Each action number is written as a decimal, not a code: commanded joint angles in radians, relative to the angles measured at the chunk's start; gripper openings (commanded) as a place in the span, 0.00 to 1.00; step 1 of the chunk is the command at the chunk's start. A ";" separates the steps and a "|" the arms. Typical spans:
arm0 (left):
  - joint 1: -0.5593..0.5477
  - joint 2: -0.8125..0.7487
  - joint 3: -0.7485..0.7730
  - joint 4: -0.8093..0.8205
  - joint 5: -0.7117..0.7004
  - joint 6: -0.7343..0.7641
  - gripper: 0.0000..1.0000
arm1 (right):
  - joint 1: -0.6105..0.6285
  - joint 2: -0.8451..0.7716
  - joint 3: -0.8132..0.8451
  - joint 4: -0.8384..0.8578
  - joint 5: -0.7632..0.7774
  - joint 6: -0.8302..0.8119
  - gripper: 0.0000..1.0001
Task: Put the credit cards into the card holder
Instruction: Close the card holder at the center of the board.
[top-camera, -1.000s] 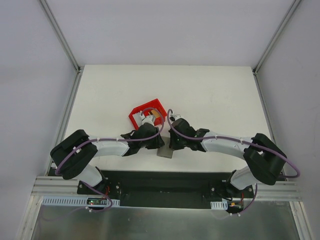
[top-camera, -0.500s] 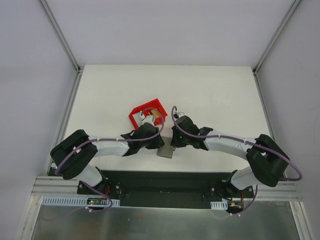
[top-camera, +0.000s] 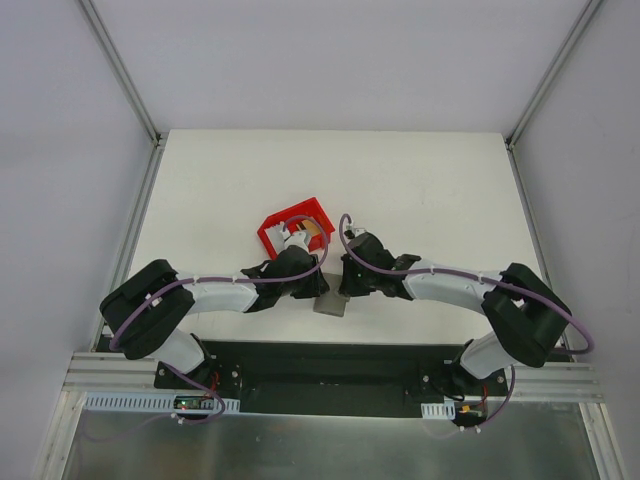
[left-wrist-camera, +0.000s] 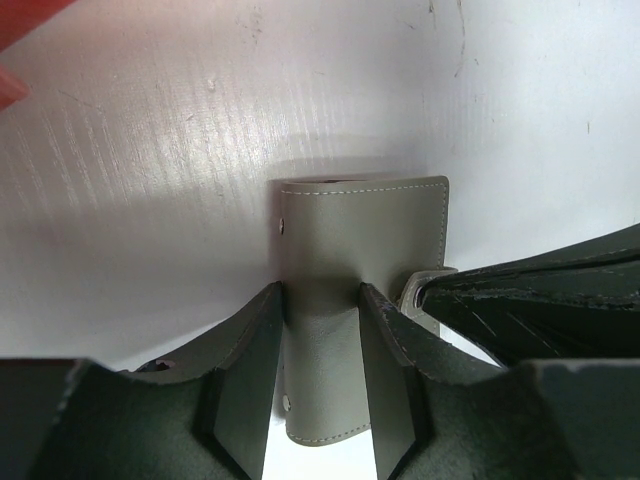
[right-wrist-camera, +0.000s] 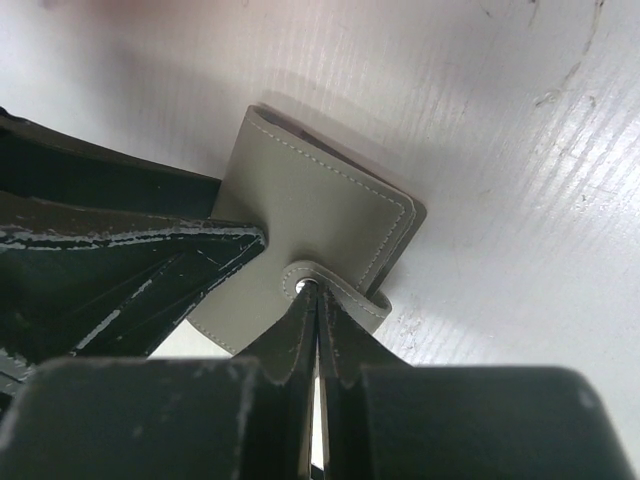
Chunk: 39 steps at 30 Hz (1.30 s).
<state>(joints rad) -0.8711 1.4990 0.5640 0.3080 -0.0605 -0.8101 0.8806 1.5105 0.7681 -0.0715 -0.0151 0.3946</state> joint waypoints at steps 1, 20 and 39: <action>-0.006 0.006 -0.033 -0.124 0.017 0.042 0.37 | 0.000 0.014 -0.003 0.038 -0.013 0.020 0.02; -0.006 0.026 -0.030 -0.110 0.028 0.037 0.35 | 0.001 0.040 0.019 0.033 -0.042 0.009 0.02; -0.006 0.018 -0.032 -0.107 0.033 0.038 0.35 | 0.003 0.091 0.092 -0.070 -0.051 -0.014 0.04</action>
<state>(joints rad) -0.8711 1.4986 0.5636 0.3092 -0.0528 -0.7994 0.8783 1.5700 0.8261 -0.0875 -0.0433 0.3904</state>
